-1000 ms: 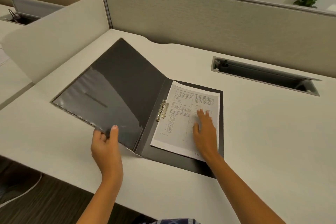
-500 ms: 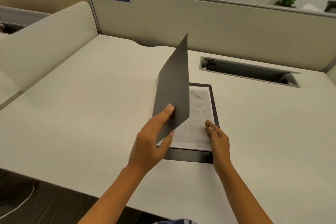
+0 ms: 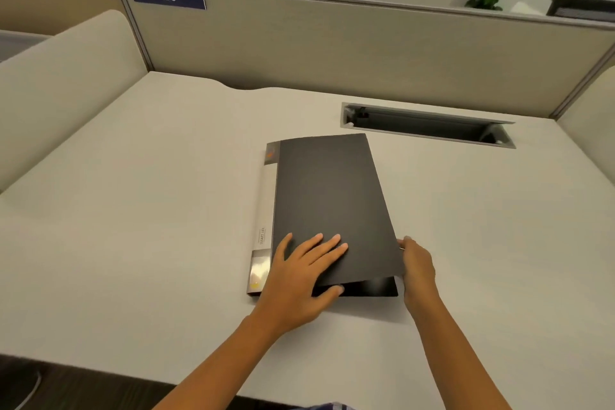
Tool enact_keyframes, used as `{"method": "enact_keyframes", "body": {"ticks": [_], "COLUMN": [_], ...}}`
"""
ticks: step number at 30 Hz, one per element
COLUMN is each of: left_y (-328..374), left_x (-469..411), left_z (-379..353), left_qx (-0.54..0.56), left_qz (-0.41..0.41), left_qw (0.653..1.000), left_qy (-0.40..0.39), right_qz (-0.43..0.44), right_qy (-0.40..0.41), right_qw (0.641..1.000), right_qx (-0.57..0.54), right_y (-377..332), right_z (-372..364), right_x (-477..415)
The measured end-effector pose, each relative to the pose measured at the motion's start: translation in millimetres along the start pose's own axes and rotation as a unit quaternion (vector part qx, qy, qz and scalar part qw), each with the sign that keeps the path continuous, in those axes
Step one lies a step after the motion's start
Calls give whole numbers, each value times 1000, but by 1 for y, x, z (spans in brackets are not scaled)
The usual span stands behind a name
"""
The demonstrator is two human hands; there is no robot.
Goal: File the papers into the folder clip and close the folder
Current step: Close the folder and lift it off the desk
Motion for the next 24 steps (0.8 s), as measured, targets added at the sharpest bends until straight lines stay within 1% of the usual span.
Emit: {"method": "enact_keyframes", "body": {"ticks": [4,5,8,11,13,15,19,24], "left_y": [-7,-8,-14,-23,-26,-27,-30,-29], "left_x": [-5,-6,-6,-6,-6,-7,-7,-5], "left_z": [2,3,3,2,1,-2,-6,-6], "left_qx": [26,29,-5,-75,-87,-95,-104,-111], "left_qz": [18,24,72,153,175,179,178,163], "left_qw": [1000,999,997,985,981,979,978,980], "left_qy": [3,1,9,1,-12,-24,-25,-23], "right_qz": [-13,-10,44,97,109,112,79,26], "right_qy": [45,53,66,42,29,29,26,15], "right_qw": [998,998,993,973,959,950,950,964], "right_qx": [-31,-22,89,204,260,291,302,263], "right_y": [3,4,2,1,0,-1,-4,-1], "right_z": [7,8,9,3,-1,-6,-7,-3], "right_x": [1,2,6,10,12,11,5,-3]}}
Point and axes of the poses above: each hand's wrist, its own x-axis away from the middle knuckle, its own z-axis out of the back of the hand, y = z × x, the point moved 1 cm from there along -x, towards the middle knuckle, and after that the axes turned 3 degrees about z, right-handed, at the moved point
